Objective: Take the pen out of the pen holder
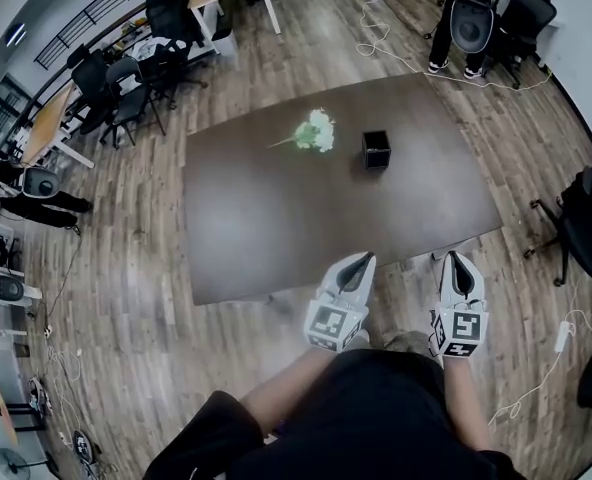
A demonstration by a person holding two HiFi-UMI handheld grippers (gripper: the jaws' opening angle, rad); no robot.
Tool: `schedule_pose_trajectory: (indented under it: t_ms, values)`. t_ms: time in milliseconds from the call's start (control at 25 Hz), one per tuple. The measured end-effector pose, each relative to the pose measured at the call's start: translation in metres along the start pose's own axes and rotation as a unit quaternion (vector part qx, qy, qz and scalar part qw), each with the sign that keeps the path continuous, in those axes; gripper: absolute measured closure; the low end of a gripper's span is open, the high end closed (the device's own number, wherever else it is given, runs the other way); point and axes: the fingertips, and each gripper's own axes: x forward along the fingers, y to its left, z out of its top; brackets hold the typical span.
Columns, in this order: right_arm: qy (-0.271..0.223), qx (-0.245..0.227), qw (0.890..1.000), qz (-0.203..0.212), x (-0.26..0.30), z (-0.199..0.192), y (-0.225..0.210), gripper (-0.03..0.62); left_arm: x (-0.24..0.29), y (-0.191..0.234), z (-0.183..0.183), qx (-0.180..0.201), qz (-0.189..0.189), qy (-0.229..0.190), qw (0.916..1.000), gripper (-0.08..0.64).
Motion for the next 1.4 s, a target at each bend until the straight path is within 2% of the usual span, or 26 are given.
schedule_pose_trajectory:
  t_ms: [200,440,600,800,960,1200,1400]
  values:
    - [0.009,0.018,1.000,0.022,0.036,-0.012,-0.012,0.589,0.023,0.012,-0.010,-0.001,0.017,0.015,0.9997,0.557]
    - [0.009,0.036,0.997,0.075,0.107,-0.018,-0.034,0.589,0.060,0.046,-0.011,0.007,0.073,0.010,0.9972,0.557]
    - [0.010,0.027,0.992,0.121,0.176,-0.006,-0.045,0.589,0.107,0.083,0.004,-0.013,0.110,0.018,0.9937,0.557]
    - [0.031,0.027,0.984,0.171,0.250,-0.002,-0.069,0.589,0.171,0.116,0.010,-0.020,0.134,0.029,0.9903,0.557]
    - [0.038,0.024,0.974,0.224,0.278,-0.001,-0.070,0.589,0.192,0.128,0.009,-0.033,0.156,0.032,0.9867,0.557]
    - [0.055,0.014,0.953,0.297,0.349,0.003,-0.066,0.589,0.226,0.161,0.014,-0.048,0.179,0.027,0.9823,0.557]
    - [0.080,-0.022,0.933,0.350,0.396,-0.002,-0.074,0.589,0.258,0.177,0.007,-0.057,0.209,0.040,0.9754,0.557]
